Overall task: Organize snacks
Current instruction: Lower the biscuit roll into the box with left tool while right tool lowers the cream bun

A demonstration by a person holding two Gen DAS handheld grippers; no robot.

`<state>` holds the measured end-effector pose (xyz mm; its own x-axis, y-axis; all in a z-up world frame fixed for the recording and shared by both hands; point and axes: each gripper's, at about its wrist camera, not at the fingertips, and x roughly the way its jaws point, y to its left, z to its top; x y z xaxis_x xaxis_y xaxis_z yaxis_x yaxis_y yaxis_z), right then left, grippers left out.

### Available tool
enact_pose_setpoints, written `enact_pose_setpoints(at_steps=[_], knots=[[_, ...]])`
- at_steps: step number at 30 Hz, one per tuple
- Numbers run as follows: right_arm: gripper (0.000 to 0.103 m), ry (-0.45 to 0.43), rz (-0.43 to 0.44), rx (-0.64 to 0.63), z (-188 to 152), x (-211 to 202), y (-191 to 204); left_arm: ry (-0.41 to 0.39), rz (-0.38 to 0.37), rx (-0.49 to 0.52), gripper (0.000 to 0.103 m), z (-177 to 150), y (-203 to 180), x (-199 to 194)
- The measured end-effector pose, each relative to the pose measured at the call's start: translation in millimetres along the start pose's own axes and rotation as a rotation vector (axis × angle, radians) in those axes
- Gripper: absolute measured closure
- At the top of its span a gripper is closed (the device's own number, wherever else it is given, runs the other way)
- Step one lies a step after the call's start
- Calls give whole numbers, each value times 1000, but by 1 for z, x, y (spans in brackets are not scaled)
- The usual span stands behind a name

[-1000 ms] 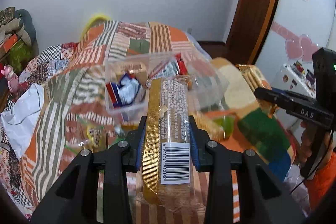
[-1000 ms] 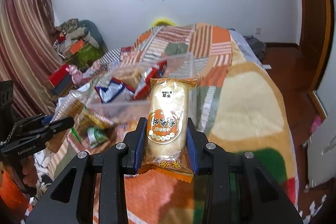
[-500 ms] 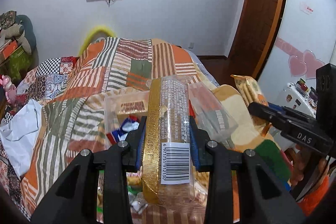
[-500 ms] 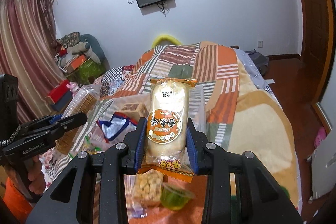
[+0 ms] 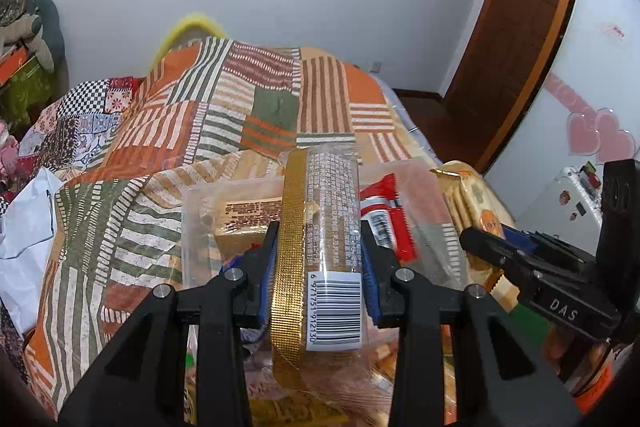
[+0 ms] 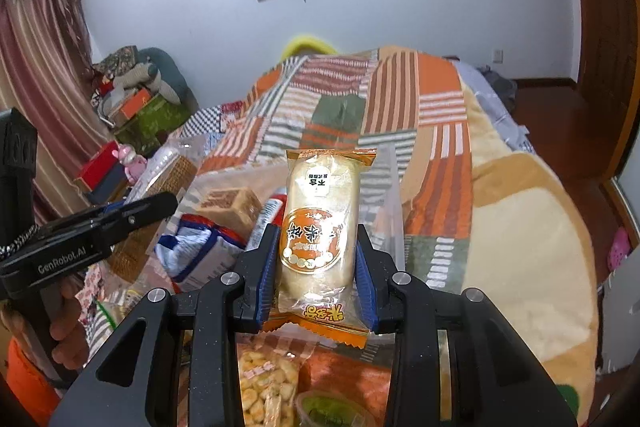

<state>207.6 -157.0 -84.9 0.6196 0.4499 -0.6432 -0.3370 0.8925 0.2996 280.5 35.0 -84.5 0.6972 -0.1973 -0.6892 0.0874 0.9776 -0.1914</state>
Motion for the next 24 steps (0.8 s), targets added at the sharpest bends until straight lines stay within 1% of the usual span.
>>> enact_pose_setpoints(at_steps=[9,12,14,19,24], knots=[[71,58,-32,-10,0,23,-5,89,20,21,67,-6,-5,33],[71,78,-38,-13,0,27,-4,106,29,24,67,-9,-8,38],[71,87,-39,-13,-1,28,-4,106,29,21,67,-9,-7,39],[69,96,-45,-22,-3,22,-4,66,29,39,67,-6,-10,24],[59,74,-42,-24,-5,7,-3,35,36,54,65,-8,-11,2]])
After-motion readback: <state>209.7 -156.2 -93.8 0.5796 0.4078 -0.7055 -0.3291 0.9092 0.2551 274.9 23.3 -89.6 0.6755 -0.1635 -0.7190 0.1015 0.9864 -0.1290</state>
